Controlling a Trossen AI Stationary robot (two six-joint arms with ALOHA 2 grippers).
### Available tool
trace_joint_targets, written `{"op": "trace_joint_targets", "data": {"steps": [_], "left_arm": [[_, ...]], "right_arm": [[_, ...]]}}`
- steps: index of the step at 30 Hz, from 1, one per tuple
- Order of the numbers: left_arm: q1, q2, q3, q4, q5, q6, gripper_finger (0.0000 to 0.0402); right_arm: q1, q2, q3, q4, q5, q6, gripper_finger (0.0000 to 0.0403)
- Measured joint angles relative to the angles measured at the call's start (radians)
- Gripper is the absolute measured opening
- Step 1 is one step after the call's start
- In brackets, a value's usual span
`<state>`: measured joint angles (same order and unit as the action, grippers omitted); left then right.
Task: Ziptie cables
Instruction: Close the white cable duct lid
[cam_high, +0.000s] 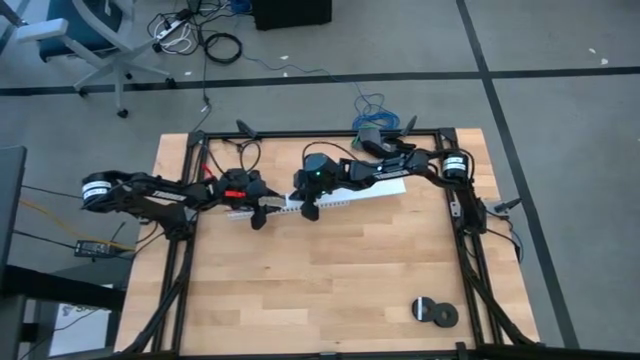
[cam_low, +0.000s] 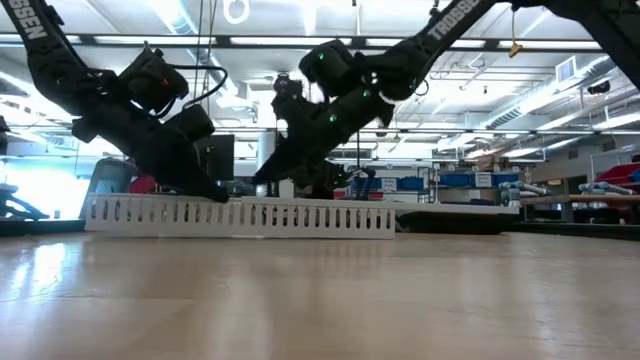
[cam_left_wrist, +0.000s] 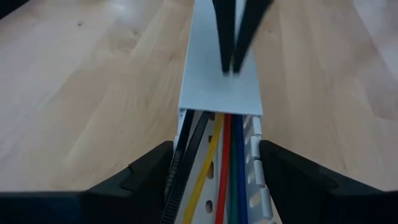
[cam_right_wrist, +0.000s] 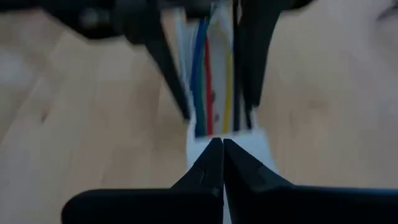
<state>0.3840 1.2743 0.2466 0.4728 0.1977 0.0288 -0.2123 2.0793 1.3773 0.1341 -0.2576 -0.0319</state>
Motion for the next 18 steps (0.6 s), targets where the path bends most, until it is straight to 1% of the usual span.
{"op": "trace_joint_targets", "data": {"steps": [3,6,8,11,12,14,15,18], "left_arm": [[0.0,-0.001,0.0,0.002,-0.003,0.001,0.0243],[0.0,-0.001,0.002,-0.004,-0.005,0.006,0.0243],[0.0,-0.002,0.002,-0.013,-0.005,0.018,0.0243],[0.0,-0.002,0.002,-0.027,-0.007,0.022,0.0243],[0.0,-0.002,0.002,-0.025,-0.008,0.023,0.0243],[0.0,-0.002,0.002,-0.022,-0.007,0.023,0.0243],[0.0,-0.002,0.001,-0.022,-0.007,0.023,0.0243],[0.0,-0.002,0.001,-0.02,-0.007,0.024,0.0243]], "right_arm": [[0.005,-0.053,0.001,-0.07,0.037,-0.018,0.0],[0.011,-0.104,0.003,-0.233,0.121,-0.031,0.0],[0.011,-0.129,0.001,-0.338,0.13,-0.032,0.0],[0.009,-0.129,0.0,-0.389,0.126,-0.015,0.0],[0.009,-0.11,-0.002,-0.37,0.112,-0.014,0.0],[0.009,-0.052,-0.004,-0.302,0.046,-0.014,0.0],[0.009,-0.022,0.004,-0.241,0.02,-0.01,0.0],[0.009,0.048,0.04,-0.138,0.011,0.001,0.0]]}}
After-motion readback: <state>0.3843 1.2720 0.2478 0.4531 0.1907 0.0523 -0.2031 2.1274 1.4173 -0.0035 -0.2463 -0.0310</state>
